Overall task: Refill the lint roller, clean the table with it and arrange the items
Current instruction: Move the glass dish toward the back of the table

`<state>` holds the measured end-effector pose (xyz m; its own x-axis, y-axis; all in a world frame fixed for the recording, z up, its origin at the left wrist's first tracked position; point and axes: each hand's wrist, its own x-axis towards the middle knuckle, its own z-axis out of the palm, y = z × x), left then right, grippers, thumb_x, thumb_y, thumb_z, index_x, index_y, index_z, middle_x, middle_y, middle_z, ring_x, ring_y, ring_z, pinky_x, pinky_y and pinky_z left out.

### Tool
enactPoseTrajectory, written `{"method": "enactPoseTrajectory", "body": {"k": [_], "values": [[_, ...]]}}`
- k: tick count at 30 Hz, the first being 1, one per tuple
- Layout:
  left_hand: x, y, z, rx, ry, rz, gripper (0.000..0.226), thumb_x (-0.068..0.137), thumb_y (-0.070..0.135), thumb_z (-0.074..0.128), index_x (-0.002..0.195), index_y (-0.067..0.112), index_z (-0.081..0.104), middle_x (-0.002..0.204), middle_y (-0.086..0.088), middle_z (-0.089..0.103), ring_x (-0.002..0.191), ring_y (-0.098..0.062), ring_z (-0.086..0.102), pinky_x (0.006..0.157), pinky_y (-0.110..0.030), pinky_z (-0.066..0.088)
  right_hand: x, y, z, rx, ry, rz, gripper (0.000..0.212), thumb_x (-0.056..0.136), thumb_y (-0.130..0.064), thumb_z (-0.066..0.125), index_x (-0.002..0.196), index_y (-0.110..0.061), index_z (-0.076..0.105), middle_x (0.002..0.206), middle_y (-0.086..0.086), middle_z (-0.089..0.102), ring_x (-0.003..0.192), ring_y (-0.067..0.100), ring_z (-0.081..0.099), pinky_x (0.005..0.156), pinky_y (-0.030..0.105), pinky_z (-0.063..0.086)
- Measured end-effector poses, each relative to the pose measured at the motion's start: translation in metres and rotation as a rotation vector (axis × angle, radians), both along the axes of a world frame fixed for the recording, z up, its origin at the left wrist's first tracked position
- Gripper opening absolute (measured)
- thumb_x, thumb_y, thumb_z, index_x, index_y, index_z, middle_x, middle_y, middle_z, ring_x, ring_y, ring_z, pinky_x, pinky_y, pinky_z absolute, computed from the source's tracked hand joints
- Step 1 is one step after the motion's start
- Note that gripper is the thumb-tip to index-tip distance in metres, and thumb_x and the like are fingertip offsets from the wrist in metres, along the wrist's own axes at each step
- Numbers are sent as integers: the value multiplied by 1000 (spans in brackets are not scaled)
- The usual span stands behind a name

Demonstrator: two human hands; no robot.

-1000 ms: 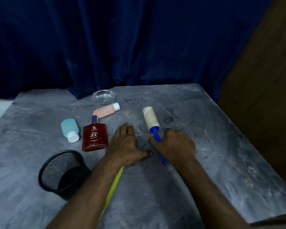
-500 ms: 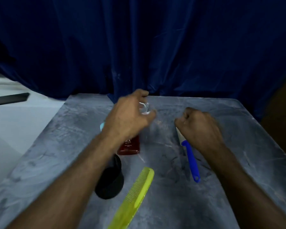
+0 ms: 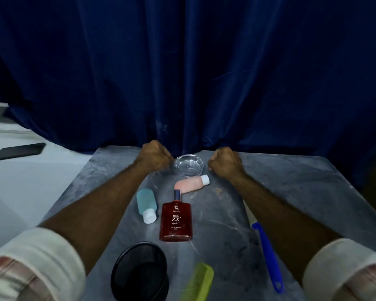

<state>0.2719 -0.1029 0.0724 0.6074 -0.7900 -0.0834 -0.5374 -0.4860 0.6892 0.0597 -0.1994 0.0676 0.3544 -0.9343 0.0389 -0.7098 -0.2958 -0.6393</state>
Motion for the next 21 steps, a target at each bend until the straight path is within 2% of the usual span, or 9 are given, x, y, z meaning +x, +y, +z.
{"method": "enactPoseTrajectory", "body": {"k": [2, 4, 5, 7, 12, 16, 19, 21], "values": [[2, -9, -8, -5, 103, 19, 9, 85, 10, 87, 92, 6, 84, 92, -11, 83, 93, -22, 80, 91, -32, 63, 9, -8, -7, 20, 13, -7, 6, 77, -17, 73, 76, -12, 72, 86, 10, 77, 89, 28, 73, 82, 41, 61], [1, -17, -14, -30, 230, 59, 15, 88, 6, 84, 99, -4, 81, 86, -18, 81, 80, -27, 81, 82, -40, 68, 17, -15, -12, 36, 18, -23, 11, 80, -22, 73, 81, -11, 73, 91, 13, 77, 93, 31, 73, 85, 41, 60], [1, -20, -17, -36, 271, 76, 17, 89, 5, 84, 101, -6, 80, 83, -19, 81, 75, -27, 80, 78, -41, 69, 21, -18, -15, 43, 20, -26, 17, 81, -26, 73, 85, -10, 74, 94, 14, 77, 95, 31, 73, 87, 41, 59], [2, -29, -24, -35, 315, 97, 20, 88, 7, 86, 101, -6, 79, 82, -19, 81, 78, -29, 81, 81, -45, 68, 27, -24, -21, 53, 26, -28, 29, 84, -37, 74, 94, -10, 75, 98, 13, 77, 98, 30, 72, 89, 40, 59], [7, -42, -43, -37, 326, 141, 21, 81, 13, 92, 90, 0, 79, 80, -18, 82, 83, -29, 83, 86, -46, 67, 38, -29, -34, 31, 47, -33, 35, 84, -41, 79, 101, -11, 71, 100, 10, 74, 96, 29, 69, 77, 34, 55], [6, -44, -53, -6, 342, 155, 28, 76, 16, 96, 94, 1, 81, 80, -18, 82, 81, -30, 83, 85, -46, 67, 42, -26, -37, -6, 80, -54, 37, 81, -40, 81, 101, -10, 71, 105, 12, 73, 99, 31, 69, 83, 39, 58], [2, -42, -49, -5, 326, 140, 33, 73, 15, 97, 98, 2, 79, 87, -19, 81, 85, -32, 82, 86, -45, 67, 45, -22, -34, -69, 106, -38, 30, 82, -34, 80, 96, -9, 71, 99, 13, 74, 95, 32, 70, 73, 32, 50], [-3, -37, -40, -17, 311, 117, 30, 75, 11, 95, 97, 1, 78, 84, -19, 81, 80, -30, 82, 82, -46, 68, 44, -18, -27, -111, 113, -18, 24, 83, -30, 78, 91, -9, 71, 95, 14, 75, 92, 33, 71, 70, 31, 47]]}}
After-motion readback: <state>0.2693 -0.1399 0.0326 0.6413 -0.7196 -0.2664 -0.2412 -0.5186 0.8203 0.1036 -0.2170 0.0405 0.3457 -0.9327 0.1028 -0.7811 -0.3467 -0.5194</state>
